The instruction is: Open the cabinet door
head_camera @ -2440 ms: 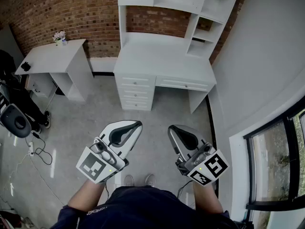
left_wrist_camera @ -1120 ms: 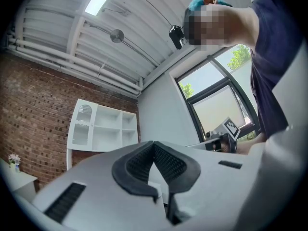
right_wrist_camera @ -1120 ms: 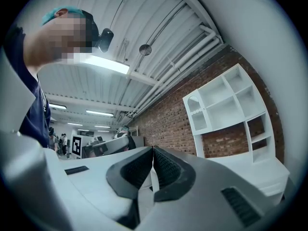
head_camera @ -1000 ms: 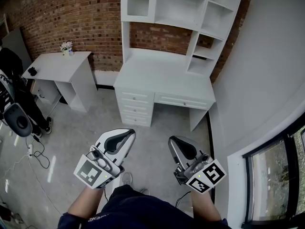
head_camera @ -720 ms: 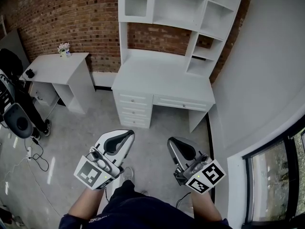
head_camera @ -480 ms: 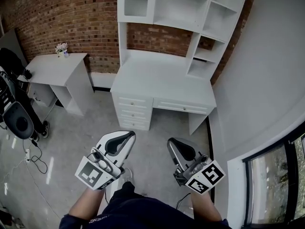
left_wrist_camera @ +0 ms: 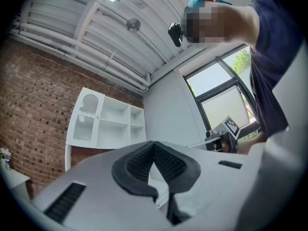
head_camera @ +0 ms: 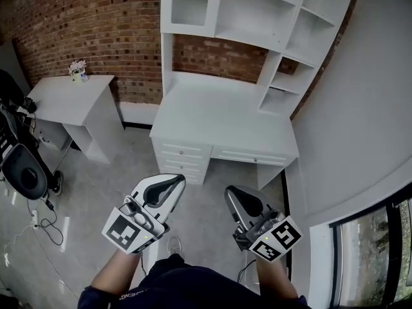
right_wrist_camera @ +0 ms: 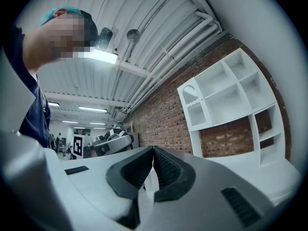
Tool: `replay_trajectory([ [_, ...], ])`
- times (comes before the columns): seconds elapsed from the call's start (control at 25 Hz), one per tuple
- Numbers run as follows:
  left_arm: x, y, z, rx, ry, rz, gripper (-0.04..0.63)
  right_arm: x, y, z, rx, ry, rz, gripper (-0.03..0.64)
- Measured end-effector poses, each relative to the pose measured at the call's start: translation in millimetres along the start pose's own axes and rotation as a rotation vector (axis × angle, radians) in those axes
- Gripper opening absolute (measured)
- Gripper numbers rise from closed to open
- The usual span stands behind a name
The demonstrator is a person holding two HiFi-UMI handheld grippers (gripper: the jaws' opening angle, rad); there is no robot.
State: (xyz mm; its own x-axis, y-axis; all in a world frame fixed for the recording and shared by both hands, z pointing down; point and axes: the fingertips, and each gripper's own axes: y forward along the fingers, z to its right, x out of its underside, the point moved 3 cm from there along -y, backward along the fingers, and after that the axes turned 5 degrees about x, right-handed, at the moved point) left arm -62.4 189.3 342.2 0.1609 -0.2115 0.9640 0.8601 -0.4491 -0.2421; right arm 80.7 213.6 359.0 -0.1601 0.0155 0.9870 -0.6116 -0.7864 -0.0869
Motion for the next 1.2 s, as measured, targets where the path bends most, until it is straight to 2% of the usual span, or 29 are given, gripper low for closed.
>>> replay_trajectory([
  [0.56,19.3,15.4,-123.4,0.073,-0.009,0.004,0.008,7.3,115.1,29.6,0.064,0.005,-0.018,0.026],
  [1.2,35.2,44.7,-178.6,0.077,-0.01,-0.003,0.008,9.8,172.0,66.6,0.053,0.007,-0.026,0.026],
])
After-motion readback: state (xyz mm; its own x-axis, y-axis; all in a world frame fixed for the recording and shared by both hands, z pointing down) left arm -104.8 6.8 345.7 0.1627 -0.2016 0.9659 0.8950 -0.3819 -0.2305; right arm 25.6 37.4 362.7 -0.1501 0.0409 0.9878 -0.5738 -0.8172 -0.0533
